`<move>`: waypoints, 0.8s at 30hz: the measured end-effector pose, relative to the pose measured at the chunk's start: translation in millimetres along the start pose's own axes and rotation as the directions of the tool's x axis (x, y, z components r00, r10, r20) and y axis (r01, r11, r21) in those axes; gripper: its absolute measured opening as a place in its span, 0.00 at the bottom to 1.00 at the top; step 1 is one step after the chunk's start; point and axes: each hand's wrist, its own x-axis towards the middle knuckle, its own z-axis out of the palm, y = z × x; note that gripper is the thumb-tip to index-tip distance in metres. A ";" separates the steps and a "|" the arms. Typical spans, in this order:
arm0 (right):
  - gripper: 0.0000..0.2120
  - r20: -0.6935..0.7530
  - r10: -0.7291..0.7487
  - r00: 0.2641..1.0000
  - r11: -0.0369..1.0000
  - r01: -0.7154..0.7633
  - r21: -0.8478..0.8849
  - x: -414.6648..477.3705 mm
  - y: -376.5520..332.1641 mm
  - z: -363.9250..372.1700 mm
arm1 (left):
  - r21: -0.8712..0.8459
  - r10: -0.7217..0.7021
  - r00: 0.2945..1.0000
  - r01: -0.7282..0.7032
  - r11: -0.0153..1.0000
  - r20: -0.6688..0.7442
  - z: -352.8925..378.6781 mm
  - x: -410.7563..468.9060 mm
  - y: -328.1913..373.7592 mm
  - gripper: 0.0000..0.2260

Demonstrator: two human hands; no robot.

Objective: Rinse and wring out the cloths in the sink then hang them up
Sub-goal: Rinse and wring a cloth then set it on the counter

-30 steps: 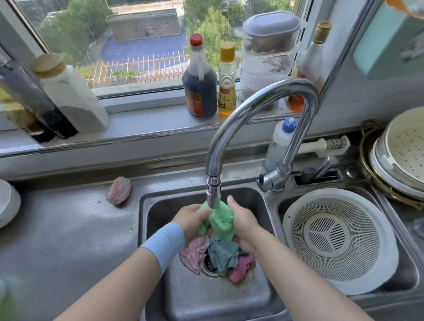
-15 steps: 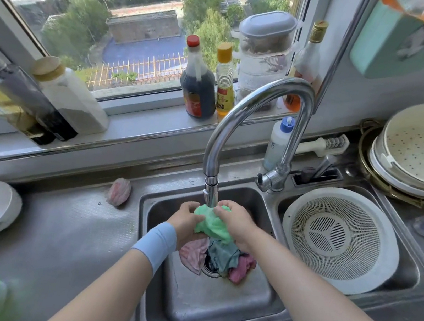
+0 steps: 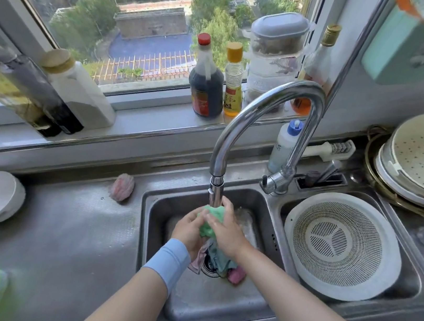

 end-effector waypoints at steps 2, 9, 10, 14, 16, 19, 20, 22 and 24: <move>0.19 -0.046 0.003 0.999 1.000 -0.003 -0.012 0.3 -0.1 -0.8 | 0.033 0.005 1.000 -0.006 0.999 0.011 6.4 0.2 -6.1 0.11; 0.13 -0.130 -0.106 0.986 0.874 0.030 -0.486 3.2 -14.3 -2.1 | 0.113 -0.076 0.997 0.074 0.991 0.010 10.3 -0.8 0.6 0.11; 0.15 -0.119 -0.093 0.988 0.854 0.017 -0.520 4.9 -19.1 1.0 | 0.064 -0.068 0.998 0.068 0.996 -0.005 7.5 -0.7 0.8 0.12; 0.21 -0.113 0.007 0.994 0.883 -0.060 -0.466 12.1 -31.2 14.7 | -0.207 -0.109 0.991 0.091 0.974 -0.075 3.9 -1.3 -6.1 0.14; 0.21 -0.157 0.027 0.987 0.892 -0.095 -0.441 13.5 -35.2 17.2 | -0.205 -0.176 0.984 0.165 0.965 -0.035 3.2 -5.9 -11.0 0.17; 0.23 -0.250 0.075 0.965 0.907 -0.170 -0.384 15.9 -36.9 17.8 | -0.210 -0.306 0.951 0.310 0.927 0.055 2.1 -8.9 -16.5 0.23; 0.24 -0.237 0.056 0.970 0.891 -0.156 -0.426 17.5 -35.6 17.5 | -0.275 -0.305 0.948 0.319 0.907 0.091 2.5 -7.7 -15.4 0.25; 0.22 -0.155 -0.008 0.988 0.822 -0.082 -0.564 19.5 -27.4 18.8 | -0.403 -0.272 0.958 0.284 0.870 0.088 6.0 -4.1 -10.1 0.23; 0.18 -0.142 -0.009 0.990 0.788 -0.080 -0.610 20.4 -17.5 16.4 | -0.433 -0.232 0.970 0.240 0.869 0.073 8.4 3.9 -4.6 0.18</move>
